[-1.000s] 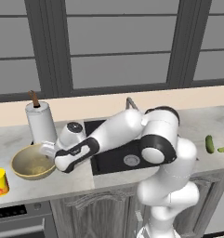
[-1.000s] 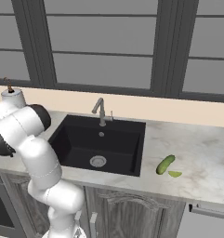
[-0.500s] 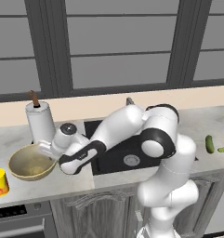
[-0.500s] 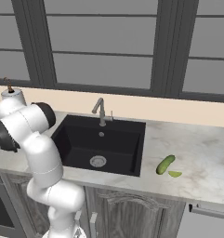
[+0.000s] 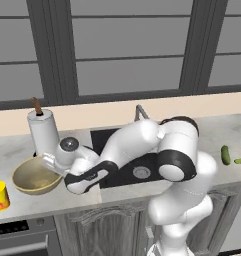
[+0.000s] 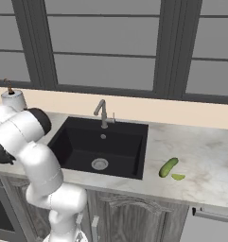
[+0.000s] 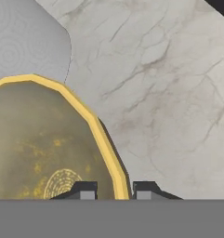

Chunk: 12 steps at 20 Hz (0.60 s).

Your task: Remove the lemon wedge and cucumber from the sink. Then move the bowl and cup from the counter to the sink for washing.

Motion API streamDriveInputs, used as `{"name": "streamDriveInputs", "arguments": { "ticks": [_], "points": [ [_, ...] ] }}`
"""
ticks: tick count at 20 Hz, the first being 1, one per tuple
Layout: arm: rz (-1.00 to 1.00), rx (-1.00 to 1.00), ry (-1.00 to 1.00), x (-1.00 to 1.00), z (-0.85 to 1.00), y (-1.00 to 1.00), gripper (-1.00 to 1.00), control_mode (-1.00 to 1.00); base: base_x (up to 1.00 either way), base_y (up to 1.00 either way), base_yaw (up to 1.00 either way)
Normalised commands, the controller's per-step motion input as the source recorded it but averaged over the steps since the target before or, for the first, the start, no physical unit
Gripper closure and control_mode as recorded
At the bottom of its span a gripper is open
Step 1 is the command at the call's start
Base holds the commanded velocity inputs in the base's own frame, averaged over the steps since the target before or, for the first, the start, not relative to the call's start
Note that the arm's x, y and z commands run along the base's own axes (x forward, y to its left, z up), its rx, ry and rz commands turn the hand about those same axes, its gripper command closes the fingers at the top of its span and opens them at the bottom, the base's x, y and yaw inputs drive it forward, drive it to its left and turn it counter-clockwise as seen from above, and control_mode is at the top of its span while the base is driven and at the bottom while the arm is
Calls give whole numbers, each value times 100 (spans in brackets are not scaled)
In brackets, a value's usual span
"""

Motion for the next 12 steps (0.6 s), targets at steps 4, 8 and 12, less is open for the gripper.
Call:
{"name": "streamDriveInputs", "arguments": {
  "ticks": [4,8,12],
  "points": [
    [-19,3,3,-2,13,-28,100,-100,0,0,0],
    [-18,10,0,0,23,-27,100,-100,0,0,0],
    [-14,16,1,-4,31,-31,100,-100,0,0,0]
  ]
}}
